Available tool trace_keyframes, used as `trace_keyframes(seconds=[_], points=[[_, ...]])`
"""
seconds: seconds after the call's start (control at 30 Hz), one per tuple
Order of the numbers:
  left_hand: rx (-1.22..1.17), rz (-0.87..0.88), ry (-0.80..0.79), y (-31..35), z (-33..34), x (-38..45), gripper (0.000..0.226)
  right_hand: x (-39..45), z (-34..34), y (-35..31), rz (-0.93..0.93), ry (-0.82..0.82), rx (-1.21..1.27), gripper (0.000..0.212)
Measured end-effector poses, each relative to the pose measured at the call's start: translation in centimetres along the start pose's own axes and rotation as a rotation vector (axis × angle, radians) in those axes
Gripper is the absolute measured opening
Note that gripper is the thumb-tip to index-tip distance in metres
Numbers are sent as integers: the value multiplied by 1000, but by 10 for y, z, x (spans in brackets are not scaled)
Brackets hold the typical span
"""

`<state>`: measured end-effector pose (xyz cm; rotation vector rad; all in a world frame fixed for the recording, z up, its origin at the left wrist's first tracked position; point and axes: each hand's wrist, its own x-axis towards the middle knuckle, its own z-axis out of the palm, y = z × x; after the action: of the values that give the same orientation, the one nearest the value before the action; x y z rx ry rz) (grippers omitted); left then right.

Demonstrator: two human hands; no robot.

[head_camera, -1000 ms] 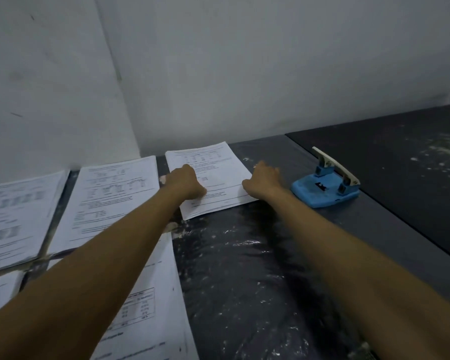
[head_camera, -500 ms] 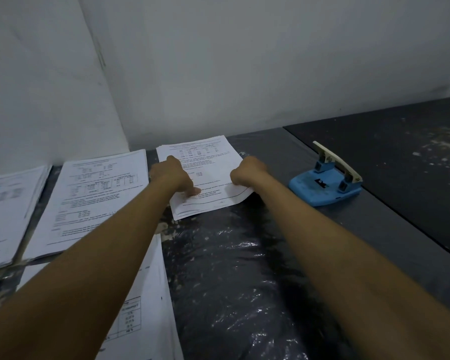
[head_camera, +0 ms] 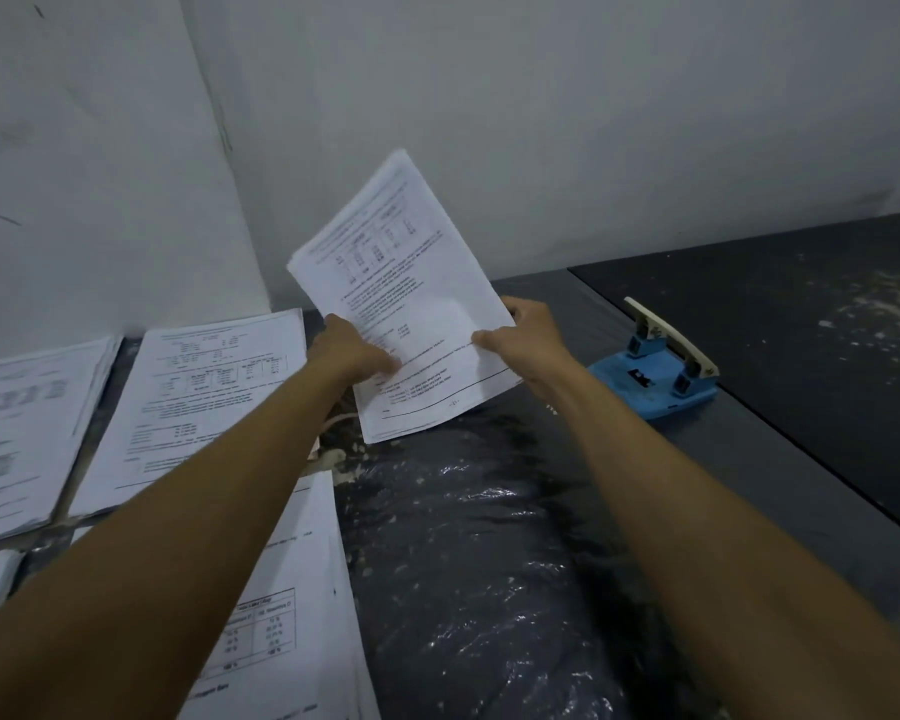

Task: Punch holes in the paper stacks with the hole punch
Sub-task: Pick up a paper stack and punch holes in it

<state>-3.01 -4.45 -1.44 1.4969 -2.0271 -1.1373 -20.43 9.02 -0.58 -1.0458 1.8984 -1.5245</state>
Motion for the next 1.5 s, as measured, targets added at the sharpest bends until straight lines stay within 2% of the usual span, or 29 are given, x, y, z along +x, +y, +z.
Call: trace_keyframes(seconds=[0.1, 0.2, 0.4, 0.57, 0.67, 0.83, 0.93, 1.03, 1.2, 1.5], points=[[-528, -33, 70, 7, -9, -11, 53, -10, -14, -3, -36, -17, 116, 34], [-805, -51, 100, 16, -23, -26, 35, -18, -26, -7, -48, -17, 163, 36], [-689, 269, 96, 44, -43, -61, 33, -34, -41, -19, -18, 26, 65, 34], [-647, 410, 133, 53, -50, -80, 33, -50, -51, -37, -36, 64, 90, 33], [-598, 437, 128, 47, -51, -85, 30, -58, -53, -43, -41, 70, 170, 33], [-499, 501, 100, 40, -44, -90, 25, -63, -50, -50, -50, 144, 207, 21], [-457, 545, 143, 46, -41, -96, 23, -64, -47, -56, -86, 176, 241, 21], [-480, 578, 180, 51, -42, -99, 19, -66, -46, -61, -124, 223, 247, 24], [-524, 633, 158, 52, -44, -105, 30, -70, -43, -58, -148, 273, 244, 28], [-540, 625, 154, 48, -44, -105, 28, -67, -32, -56, -76, 322, 293, 16]])
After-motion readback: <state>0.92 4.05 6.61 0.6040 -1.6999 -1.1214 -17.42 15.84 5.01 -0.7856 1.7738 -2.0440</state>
